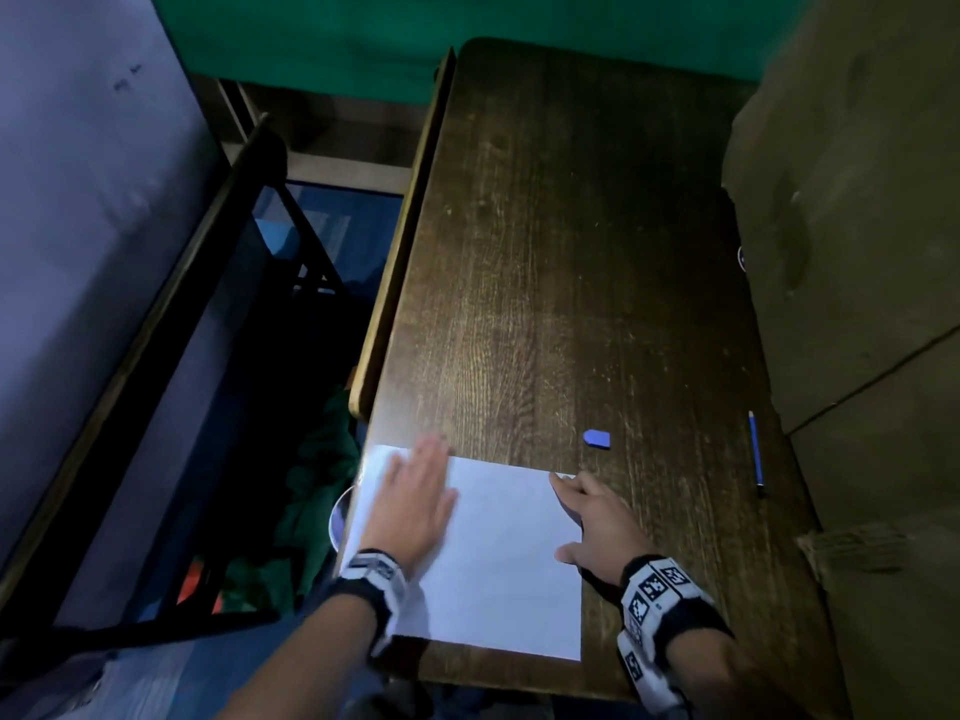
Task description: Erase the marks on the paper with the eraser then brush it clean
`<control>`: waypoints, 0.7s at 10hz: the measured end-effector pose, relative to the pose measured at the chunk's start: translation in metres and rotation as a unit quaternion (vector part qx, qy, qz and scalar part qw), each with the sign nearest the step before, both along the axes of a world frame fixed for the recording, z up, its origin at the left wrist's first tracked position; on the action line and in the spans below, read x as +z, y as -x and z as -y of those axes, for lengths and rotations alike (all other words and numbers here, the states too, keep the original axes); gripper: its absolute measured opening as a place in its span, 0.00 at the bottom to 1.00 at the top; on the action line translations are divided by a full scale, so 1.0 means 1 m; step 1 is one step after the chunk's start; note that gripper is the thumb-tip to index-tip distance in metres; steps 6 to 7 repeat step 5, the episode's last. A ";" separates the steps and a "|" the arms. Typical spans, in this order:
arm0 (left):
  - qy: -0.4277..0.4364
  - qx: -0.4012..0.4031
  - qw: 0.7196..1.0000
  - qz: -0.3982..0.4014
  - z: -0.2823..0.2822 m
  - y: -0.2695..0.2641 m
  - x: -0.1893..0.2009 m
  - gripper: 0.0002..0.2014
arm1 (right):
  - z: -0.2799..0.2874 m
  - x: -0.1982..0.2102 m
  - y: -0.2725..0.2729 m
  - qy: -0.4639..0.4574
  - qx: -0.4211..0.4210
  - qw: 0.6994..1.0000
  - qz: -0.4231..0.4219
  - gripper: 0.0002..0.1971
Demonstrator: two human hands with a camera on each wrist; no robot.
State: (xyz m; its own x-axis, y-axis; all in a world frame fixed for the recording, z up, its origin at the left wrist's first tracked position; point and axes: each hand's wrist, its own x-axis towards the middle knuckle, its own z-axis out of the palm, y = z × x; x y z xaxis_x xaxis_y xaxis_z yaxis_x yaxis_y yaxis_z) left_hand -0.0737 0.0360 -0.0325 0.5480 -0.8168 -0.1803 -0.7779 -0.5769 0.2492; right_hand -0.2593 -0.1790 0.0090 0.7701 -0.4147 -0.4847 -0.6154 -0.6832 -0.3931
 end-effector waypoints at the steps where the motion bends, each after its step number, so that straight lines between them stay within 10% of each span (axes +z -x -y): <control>1: -0.006 -0.156 0.986 -0.062 0.036 0.058 0.003 0.31 | 0.000 -0.002 0.001 0.007 0.001 1.000 0.009 0.50; 5: -0.019 0.125 0.991 0.041 -0.094 -0.039 -0.004 0.33 | -0.001 0.015 0.004 -0.047 -0.001 0.999 -0.004 0.48; 7: -0.019 0.125 0.991 0.041 -0.094 -0.039 -0.004 0.33 | -0.001 0.015 0.004 -0.047 -0.001 0.999 -0.004 0.48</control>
